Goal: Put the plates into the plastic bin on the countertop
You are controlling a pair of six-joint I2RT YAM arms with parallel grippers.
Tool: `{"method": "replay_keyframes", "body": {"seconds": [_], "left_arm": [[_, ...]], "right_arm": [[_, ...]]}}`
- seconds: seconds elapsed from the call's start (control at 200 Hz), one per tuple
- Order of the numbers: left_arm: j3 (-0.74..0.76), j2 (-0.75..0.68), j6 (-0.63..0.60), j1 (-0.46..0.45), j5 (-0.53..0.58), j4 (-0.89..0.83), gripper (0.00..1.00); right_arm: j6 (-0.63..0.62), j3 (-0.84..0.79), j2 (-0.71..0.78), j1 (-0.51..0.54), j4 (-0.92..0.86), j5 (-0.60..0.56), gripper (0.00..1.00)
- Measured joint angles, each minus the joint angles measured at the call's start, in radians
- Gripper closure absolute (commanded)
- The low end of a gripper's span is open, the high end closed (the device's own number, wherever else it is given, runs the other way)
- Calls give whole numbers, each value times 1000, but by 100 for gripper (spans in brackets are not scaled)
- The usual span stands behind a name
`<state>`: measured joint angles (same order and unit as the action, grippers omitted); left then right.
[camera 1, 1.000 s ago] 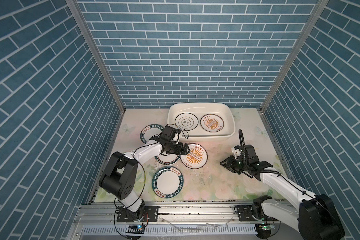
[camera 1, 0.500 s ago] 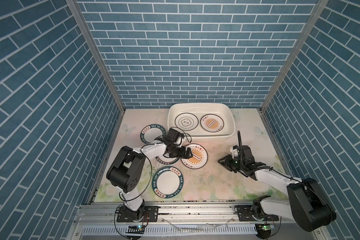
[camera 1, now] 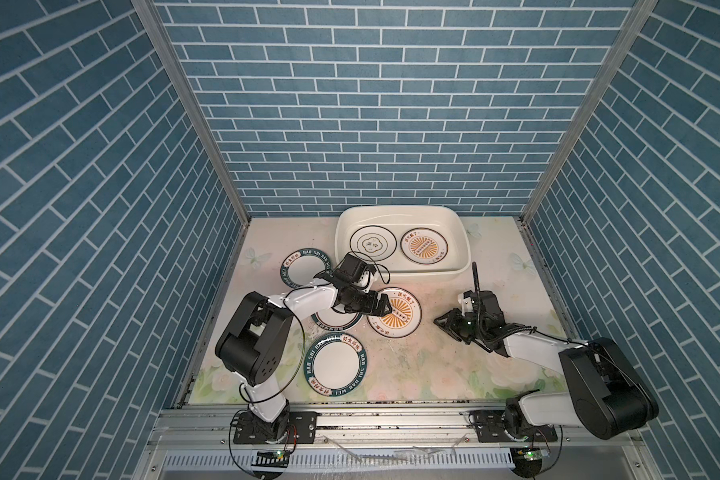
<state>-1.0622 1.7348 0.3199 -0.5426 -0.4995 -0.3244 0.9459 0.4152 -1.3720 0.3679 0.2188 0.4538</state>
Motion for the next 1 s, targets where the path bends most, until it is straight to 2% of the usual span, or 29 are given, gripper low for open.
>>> {"method": "replay_keyframes", "body": {"seconds": [0.285,0.58,0.825,1.0], "left_arm": [[-32,16,-10,-23,18,-19,0],[-74,16,-61,-26,73,-34,0],[-155,55,-119,-26,142,-43,1],[-156,88,-129,-27,159,-50,0]], "right_arm": [[0,8,-64,-9,64,34,71],[27,24,-145,-9,214,102,71],[27,39,-177,-9,245,138,71],[27,50,-210,-3,251,151,72]]}}
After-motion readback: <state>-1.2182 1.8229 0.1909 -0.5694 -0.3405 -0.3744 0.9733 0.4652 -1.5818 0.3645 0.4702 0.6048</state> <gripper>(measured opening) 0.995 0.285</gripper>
